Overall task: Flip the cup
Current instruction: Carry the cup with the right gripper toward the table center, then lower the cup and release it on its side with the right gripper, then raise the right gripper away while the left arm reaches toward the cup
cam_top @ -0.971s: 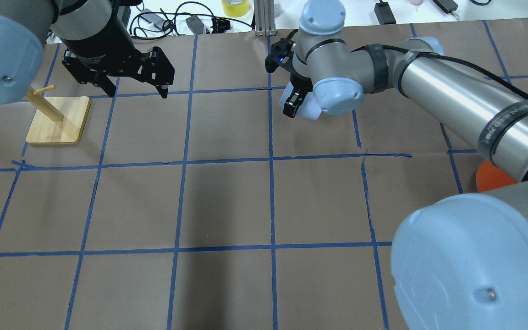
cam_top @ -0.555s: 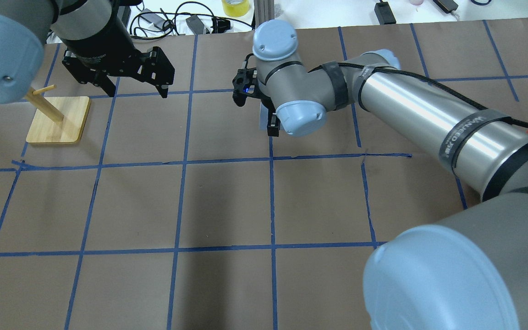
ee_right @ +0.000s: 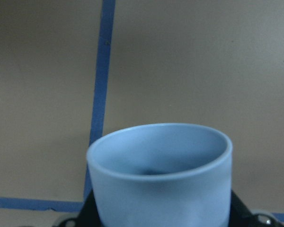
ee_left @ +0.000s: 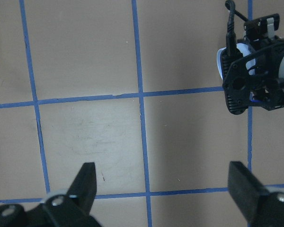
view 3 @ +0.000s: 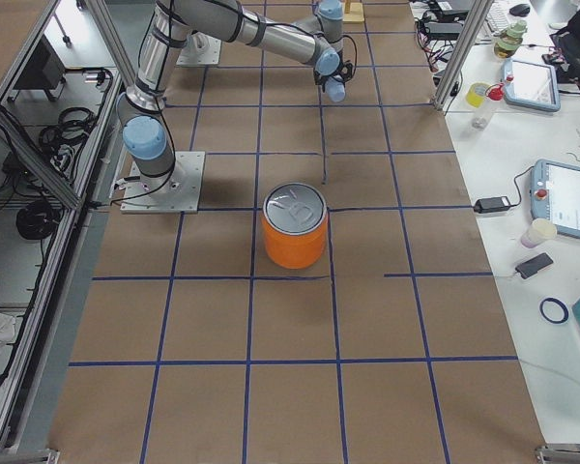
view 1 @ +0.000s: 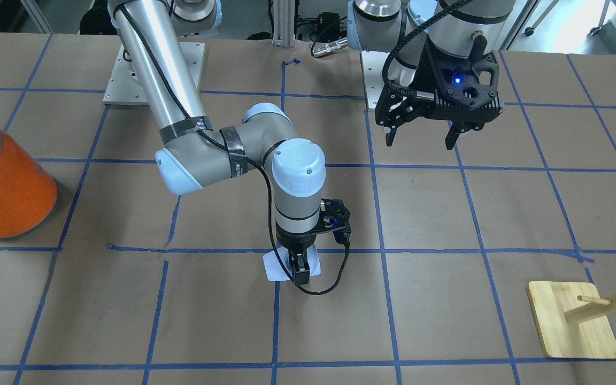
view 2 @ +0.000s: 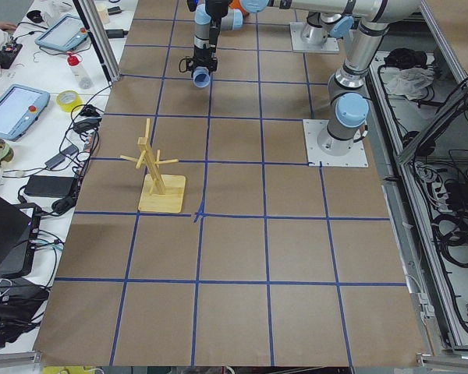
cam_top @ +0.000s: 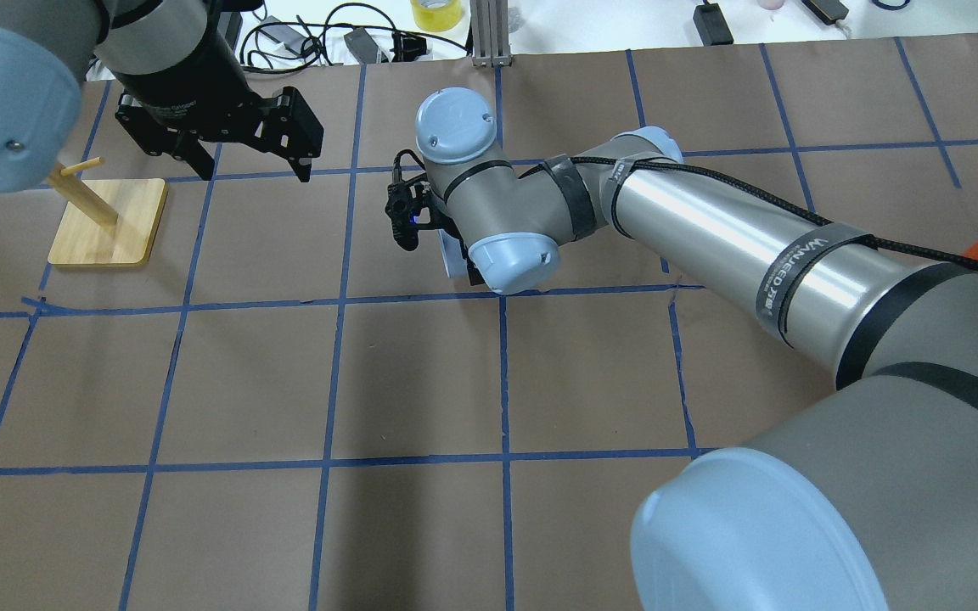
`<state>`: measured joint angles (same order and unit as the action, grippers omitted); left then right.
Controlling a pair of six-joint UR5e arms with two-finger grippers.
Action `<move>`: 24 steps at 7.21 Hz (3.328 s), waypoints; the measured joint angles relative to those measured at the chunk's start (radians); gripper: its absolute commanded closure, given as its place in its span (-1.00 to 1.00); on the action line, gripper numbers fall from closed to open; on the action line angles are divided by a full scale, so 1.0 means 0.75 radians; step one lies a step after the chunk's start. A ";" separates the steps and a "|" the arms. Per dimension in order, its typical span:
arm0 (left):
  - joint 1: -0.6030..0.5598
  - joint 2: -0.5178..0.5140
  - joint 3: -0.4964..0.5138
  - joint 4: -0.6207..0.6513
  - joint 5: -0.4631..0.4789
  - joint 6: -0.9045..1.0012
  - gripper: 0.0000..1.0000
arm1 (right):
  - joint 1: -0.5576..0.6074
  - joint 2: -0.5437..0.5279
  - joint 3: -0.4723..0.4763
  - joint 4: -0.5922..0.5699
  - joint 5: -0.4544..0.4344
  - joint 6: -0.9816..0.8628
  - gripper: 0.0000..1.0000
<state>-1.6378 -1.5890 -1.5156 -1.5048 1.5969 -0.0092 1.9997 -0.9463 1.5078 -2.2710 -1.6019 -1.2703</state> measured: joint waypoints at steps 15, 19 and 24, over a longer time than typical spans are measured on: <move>0.010 0.034 -0.004 -0.001 -0.063 -0.005 -1.00 | -0.054 -0.566 0.001 0.647 0.090 0.231 -1.00; 0.143 -0.006 -0.157 0.086 -0.363 -0.006 -1.00 | -0.216 -0.750 0.004 0.828 0.075 0.488 -1.00; 0.227 -0.297 -0.356 0.507 -0.836 -0.006 -1.00 | -0.528 -0.872 0.006 0.906 0.080 0.873 -1.00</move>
<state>-1.4677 -1.8117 -1.7823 -1.1245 0.9699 -0.0139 1.6037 -1.6002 1.5123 -1.5916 -1.5420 -0.6158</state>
